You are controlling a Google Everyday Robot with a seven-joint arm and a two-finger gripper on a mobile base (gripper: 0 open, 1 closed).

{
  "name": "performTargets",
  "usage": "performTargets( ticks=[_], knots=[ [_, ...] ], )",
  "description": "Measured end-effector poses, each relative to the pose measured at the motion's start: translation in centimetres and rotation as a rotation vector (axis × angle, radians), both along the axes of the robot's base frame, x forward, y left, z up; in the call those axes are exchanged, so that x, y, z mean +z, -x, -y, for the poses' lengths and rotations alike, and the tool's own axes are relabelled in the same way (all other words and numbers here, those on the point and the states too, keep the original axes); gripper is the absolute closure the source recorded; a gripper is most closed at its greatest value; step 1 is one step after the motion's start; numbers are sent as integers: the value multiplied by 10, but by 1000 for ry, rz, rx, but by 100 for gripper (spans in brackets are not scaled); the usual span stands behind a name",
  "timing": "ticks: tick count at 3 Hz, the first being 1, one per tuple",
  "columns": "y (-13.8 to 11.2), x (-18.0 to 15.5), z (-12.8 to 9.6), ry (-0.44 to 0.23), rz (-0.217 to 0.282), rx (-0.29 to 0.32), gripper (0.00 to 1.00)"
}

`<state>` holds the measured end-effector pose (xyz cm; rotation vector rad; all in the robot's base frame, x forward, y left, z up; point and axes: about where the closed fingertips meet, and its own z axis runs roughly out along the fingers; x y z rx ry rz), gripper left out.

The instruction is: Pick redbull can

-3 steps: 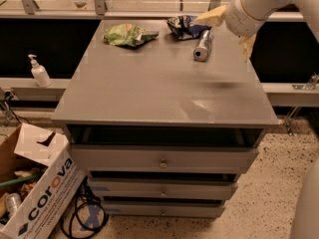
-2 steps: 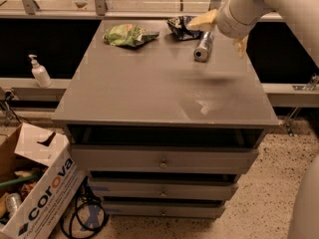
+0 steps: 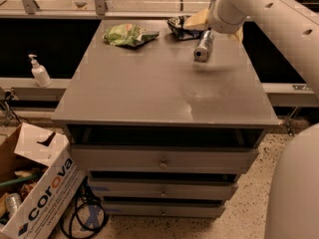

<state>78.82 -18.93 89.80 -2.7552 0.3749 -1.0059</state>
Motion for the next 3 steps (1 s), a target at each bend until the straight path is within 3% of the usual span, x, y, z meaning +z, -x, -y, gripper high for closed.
performTargets(
  ticks=[1, 3],
  knots=[
    [-24, -3, 0, 66, 25, -39, 0],
    [-47, -24, -1, 110, -35, -165, 0]
  ],
)
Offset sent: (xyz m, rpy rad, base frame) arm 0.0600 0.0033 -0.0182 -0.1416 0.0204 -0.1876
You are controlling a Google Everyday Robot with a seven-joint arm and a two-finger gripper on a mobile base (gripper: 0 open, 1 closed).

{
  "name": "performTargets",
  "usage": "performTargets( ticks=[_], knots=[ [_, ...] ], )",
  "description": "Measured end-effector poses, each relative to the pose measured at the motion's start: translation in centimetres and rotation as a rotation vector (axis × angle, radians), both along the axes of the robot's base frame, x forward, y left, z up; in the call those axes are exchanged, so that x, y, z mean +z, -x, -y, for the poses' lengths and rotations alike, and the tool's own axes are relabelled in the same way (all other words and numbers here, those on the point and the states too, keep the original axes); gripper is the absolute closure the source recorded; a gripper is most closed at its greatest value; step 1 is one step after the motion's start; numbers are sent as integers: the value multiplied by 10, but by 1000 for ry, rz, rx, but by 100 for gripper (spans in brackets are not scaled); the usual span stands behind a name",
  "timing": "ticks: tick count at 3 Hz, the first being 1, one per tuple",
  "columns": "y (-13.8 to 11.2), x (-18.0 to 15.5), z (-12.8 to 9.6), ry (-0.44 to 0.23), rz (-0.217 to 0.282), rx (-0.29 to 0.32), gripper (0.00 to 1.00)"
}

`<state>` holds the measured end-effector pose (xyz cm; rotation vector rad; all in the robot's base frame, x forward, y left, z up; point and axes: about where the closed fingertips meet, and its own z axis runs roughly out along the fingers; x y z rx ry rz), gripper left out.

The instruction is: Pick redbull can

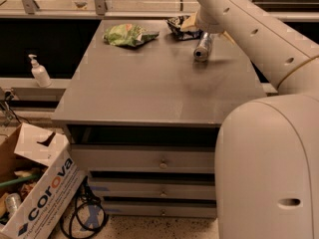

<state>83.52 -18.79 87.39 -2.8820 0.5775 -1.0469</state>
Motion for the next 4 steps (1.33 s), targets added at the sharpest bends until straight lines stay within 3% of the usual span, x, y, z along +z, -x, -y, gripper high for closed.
performTargets(
  ticks=[2, 4],
  knots=[
    [0, -15, 9, -12, -59, -61, 0],
    [1, -30, 12, -10, -99, -79, 0]
  ],
)
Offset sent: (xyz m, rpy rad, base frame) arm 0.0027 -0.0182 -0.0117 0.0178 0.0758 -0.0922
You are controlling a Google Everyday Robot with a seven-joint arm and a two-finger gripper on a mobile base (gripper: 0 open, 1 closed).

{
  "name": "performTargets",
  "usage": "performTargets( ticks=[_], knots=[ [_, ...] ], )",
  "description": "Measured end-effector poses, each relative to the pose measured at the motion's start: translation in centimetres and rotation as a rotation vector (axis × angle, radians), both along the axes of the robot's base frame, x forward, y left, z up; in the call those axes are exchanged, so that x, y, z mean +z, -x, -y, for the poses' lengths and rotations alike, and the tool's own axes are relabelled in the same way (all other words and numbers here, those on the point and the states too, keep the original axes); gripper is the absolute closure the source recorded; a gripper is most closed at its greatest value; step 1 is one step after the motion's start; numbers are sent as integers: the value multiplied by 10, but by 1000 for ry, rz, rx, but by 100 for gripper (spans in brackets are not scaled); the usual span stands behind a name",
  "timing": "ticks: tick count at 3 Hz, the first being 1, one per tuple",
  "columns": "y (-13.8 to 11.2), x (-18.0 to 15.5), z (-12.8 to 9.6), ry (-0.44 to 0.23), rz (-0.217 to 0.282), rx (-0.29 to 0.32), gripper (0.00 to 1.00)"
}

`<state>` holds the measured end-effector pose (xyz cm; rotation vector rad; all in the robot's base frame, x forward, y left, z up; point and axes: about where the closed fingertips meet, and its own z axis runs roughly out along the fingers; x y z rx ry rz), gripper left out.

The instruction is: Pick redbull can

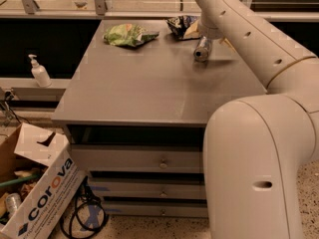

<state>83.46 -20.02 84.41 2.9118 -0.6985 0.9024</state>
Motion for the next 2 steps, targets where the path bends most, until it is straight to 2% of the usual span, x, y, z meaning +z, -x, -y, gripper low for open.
performTargets(
  ticks=[1, 2],
  knots=[
    [1, -3, -3, -1, -11, 7, 15],
    [2, -5, -5, -1, -19, 12, 38]
  ],
)
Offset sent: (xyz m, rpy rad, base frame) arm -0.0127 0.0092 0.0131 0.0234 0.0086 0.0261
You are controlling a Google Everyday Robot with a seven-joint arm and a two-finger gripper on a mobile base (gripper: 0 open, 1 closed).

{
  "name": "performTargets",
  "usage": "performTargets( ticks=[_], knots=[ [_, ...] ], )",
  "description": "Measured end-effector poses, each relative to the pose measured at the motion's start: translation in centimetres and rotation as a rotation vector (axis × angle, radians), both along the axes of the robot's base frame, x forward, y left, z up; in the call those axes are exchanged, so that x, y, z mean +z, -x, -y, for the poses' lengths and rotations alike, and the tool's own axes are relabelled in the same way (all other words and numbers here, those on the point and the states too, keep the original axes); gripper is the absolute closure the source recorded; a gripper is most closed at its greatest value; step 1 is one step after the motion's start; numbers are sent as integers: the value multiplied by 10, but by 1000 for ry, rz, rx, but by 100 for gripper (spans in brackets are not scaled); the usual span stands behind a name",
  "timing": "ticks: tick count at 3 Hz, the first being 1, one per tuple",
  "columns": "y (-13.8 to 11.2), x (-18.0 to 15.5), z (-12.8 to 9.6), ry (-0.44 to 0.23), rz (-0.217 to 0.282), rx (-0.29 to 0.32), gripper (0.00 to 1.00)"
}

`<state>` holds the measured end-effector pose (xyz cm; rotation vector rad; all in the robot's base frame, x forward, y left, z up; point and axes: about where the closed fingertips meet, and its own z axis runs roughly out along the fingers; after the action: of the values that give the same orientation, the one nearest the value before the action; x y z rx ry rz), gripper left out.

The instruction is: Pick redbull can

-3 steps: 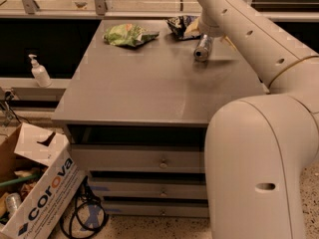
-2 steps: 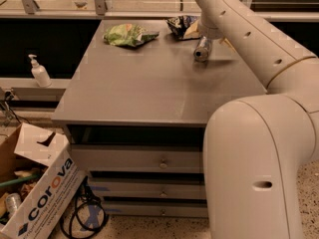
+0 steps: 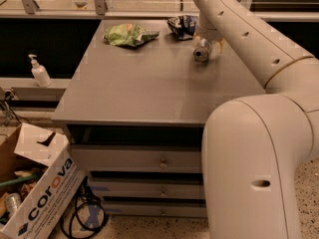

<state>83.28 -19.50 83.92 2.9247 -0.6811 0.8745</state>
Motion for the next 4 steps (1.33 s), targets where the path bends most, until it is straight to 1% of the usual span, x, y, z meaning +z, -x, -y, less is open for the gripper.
performTargets(
  ticks=[2, 3, 4],
  knots=[
    [7, 8, -3, -17, -1, 12, 99],
    [34, 37, -12, -116, -30, 21, 100],
    [54, 51, -19, -201, -66, 22, 100]
  ],
)
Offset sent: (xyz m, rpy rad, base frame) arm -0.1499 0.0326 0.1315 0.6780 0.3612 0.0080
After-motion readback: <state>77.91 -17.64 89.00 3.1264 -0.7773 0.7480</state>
